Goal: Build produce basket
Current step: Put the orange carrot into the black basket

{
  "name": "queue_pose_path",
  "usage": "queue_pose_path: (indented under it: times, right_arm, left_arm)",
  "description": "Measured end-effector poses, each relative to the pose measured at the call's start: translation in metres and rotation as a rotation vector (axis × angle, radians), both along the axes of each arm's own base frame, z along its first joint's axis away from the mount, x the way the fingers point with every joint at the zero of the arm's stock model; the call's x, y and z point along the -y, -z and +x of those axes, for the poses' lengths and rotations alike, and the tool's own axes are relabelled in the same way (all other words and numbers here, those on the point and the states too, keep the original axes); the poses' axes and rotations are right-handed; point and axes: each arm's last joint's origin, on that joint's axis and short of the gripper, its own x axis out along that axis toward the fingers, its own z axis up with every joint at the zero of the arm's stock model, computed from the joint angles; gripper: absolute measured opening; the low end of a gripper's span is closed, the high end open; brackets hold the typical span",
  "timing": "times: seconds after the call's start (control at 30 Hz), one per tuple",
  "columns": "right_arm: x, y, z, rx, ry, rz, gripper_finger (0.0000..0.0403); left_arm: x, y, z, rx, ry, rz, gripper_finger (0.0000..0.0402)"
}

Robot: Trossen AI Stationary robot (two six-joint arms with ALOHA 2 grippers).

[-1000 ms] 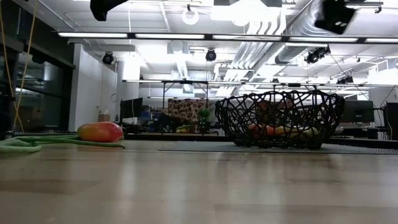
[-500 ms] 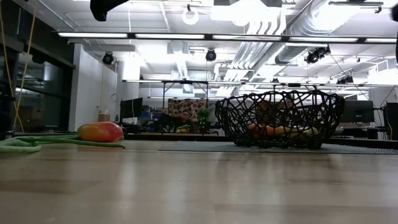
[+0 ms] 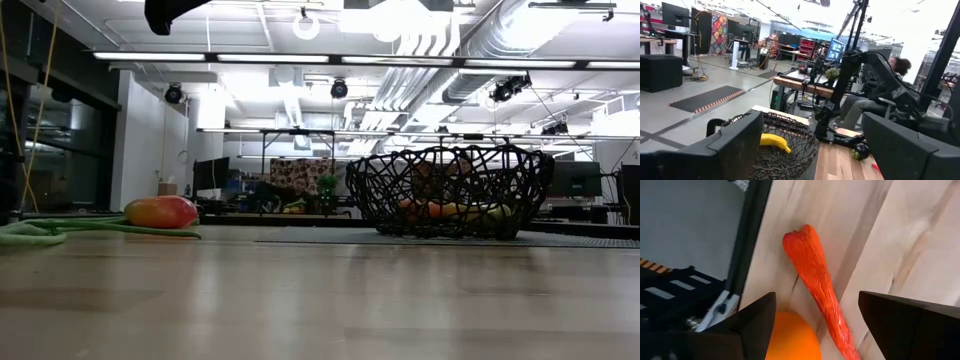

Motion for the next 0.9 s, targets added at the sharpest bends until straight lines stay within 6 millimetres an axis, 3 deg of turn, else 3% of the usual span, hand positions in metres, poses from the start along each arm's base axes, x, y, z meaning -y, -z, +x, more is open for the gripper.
queue_pose_path:
  times: [0.47, 0.9]
  right_arm:
    - [-0.012, 0.034, -0.001, 0.005, -0.019, -0.1, 0.026]
    - [-0.011, 0.038, 0.0, 0.014, -0.013, -0.135, 0.0159]
  left_arm:
    - [0.0, 0.001, 0.0, -0.012, -0.002, -0.002, 0.0326]
    - [0.0, 0.002, 0.0, -0.023, -0.005, -0.005, 0.0326]
